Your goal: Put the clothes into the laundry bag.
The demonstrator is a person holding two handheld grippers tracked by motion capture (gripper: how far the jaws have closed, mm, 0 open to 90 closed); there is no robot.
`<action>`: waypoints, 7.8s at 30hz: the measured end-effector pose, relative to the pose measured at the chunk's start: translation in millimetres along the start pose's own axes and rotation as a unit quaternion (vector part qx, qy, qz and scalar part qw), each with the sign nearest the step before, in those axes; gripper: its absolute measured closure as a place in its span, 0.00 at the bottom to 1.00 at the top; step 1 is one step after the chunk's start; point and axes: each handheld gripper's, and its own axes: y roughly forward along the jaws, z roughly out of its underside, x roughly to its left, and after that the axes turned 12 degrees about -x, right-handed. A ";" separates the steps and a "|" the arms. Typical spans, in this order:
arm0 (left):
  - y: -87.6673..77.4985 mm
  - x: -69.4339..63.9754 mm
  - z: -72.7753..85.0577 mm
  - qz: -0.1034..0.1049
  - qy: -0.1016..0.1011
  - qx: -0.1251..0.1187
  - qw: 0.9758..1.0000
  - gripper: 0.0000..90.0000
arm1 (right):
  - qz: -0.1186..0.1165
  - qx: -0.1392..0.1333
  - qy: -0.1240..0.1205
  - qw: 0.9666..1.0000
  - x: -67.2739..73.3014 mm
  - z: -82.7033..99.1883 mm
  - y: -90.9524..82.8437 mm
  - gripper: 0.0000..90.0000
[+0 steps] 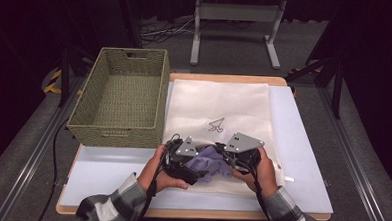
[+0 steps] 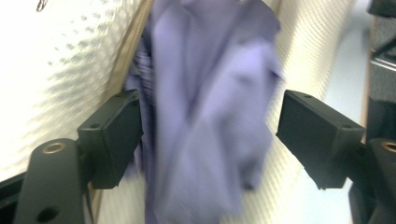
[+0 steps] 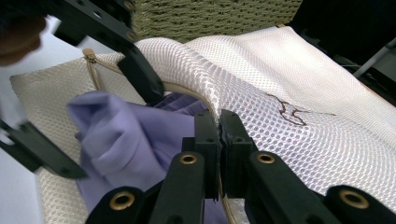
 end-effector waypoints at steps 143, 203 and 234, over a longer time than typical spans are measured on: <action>91.3 4.5 4.5 -0.068 0.006 -0.027 0.997 1.00 | -0.025 0.048 0.006 0.999 3.1 11.6 0.9 0.97; 116.9 -2.5 -11.2 -0.125 0.009 -0.034 0.991 0.97 | 0.002 0.046 0.030 0.998 -9.2 10.9 -8.2 0.98; 95.0 13.2 -5.2 -0.117 -0.033 -0.075 0.990 0.88 | -0.004 0.055 0.024 0.998 -5.7 14.4 -5.6 0.98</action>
